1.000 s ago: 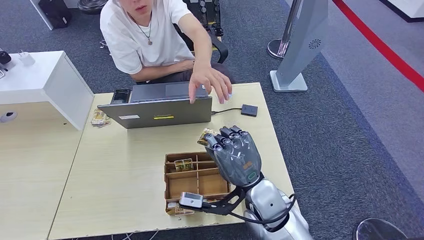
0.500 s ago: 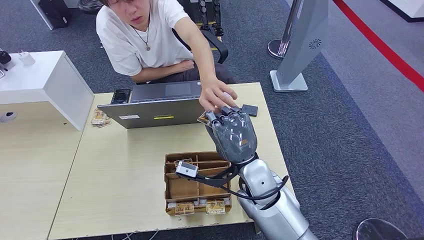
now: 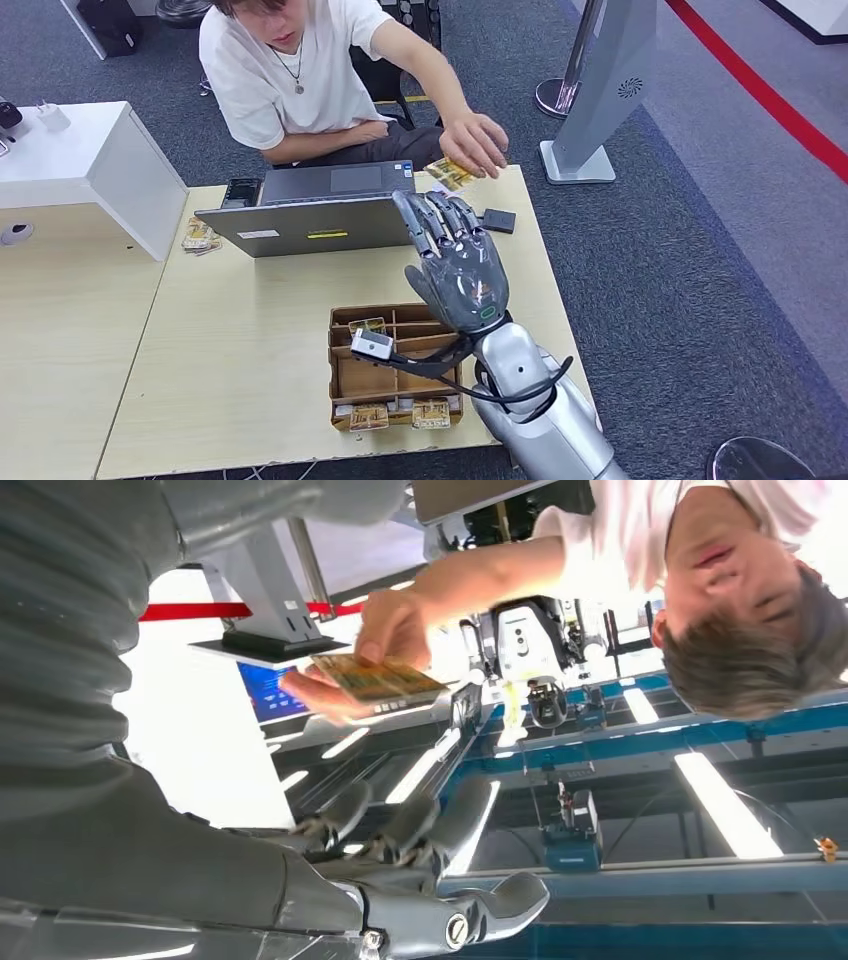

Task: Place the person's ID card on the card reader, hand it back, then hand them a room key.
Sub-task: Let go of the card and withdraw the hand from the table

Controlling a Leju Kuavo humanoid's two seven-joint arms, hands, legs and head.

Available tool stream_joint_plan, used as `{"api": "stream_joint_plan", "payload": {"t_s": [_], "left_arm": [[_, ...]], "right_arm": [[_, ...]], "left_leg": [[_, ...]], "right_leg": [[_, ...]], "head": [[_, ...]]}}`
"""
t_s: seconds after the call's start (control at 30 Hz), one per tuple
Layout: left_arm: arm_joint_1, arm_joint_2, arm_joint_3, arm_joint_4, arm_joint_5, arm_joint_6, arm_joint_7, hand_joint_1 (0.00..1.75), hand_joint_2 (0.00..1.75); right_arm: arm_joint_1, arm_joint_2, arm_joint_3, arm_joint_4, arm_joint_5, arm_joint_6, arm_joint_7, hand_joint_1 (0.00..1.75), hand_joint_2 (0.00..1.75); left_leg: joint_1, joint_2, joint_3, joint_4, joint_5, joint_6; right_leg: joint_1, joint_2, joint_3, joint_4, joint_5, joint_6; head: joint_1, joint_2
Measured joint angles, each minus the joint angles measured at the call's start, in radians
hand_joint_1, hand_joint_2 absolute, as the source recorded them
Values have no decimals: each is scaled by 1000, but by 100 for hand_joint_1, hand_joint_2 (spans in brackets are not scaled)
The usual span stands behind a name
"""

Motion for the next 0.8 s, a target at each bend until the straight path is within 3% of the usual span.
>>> {"api": "stream_joint_plan", "payload": {"t_s": [0.2, 0.3, 0.37, 0.5, 0.57, 0.8], "left_arm": [[1, 0, 0, 0, 4, 1, 6, 0, 0], [1, 0, 0, 0, 6, 3, 13, 0, 0], [2, 0, 0, 0, 8, 4, 18, 0, 0], [2, -2, 2, 0, 15, 10, 26, 0, 0], [3, -4, 3, 0, 21, 14, 28, 0, 0], [4, -9, 16, 0, 28, 21, 37, 0, 0]], "right_arm": [[55, 8, -35, -71, -18, 0, -35, 0, 0], [99, 15, -65, -124, -65, 0, -105, 0, 0], [136, 31, -95, -161, -121, 0, -191, 0, 0], [230, 103, -191, -213, -297, 0, -439, 0, 0], [272, 132, -229, -227, -390, 0, -511, 0, 0], [398, 159, -267, -269, -631, 0, -533, 0, 0]], "left_leg": [[0, 0, 0, 0, 0, 0], [0, 0, 0, 0, 0, 0], [0, 0, 0, 0, 0, 0], [0, 0, 0, 0, 0, 0], [0, 0, 0, 0, 0, 0], [0, 0, 0, 0, 0, 0]], "right_leg": [[0, 0, 0, 0, 0, 0], [0, 0, 0, 0, 0, 0], [0, 0, 0, 0, 0, 0], [0, 0, 0, 0, 0, 0], [0, 0, 0, 0, 0, 0], [0, 0, 0, 0, 0, 0]], "head": [[0, 0], [0, 0], [0, 0], [0, 0], [0, 0], [0, 0]]}}
